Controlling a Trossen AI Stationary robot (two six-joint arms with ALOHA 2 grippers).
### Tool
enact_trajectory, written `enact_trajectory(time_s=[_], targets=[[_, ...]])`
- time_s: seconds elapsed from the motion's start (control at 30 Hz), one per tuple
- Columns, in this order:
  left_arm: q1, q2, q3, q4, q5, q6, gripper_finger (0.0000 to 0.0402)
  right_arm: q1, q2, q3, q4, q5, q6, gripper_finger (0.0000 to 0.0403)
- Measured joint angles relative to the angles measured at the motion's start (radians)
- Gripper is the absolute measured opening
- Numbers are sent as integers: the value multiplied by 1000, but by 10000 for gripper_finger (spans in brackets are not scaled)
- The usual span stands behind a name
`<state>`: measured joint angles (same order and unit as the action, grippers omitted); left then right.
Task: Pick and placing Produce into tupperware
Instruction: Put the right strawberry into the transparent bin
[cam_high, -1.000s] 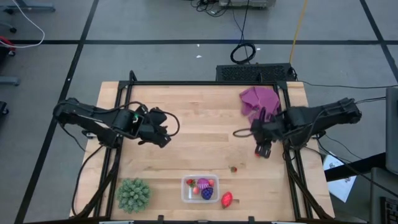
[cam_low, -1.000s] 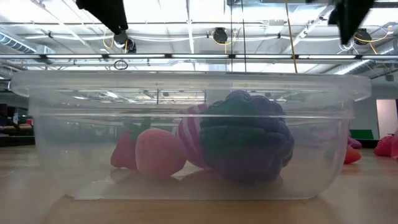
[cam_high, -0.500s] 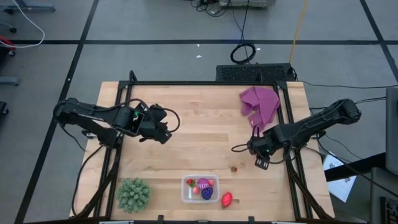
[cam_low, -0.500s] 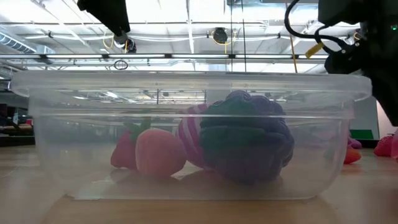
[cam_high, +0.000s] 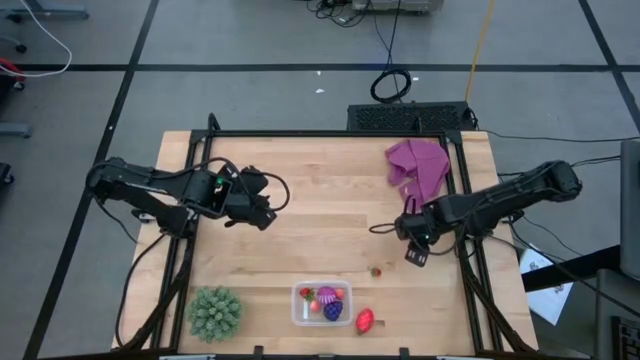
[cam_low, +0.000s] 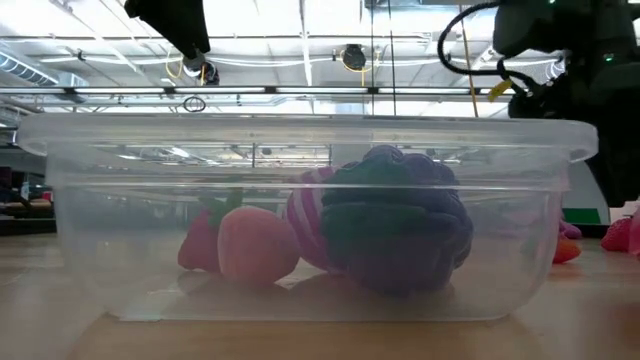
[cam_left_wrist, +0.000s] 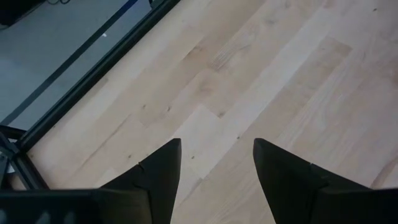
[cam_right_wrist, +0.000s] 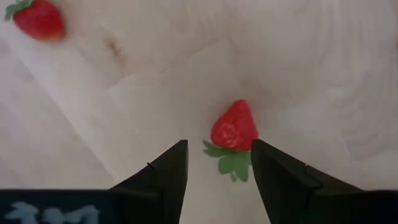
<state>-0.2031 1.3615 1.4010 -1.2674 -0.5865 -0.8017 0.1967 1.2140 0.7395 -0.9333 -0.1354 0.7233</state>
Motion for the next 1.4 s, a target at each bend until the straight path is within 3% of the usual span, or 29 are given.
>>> enact_trajectory(time_s=[0.47,0.77,1.1,1.4], targets=[[0,0,0,0,9,5,207,-118,0,-14,-80,-28,-82,229],[0,0,0,0,9,5,207,-126,0,-92,53,-103,-104,236],[0,0,0,0,9,4,207,-126,-1,-184,194,-106,-106,236],[0,0,0,14,9,5,207,-126,-1,-188,209,-106,-108,236]])
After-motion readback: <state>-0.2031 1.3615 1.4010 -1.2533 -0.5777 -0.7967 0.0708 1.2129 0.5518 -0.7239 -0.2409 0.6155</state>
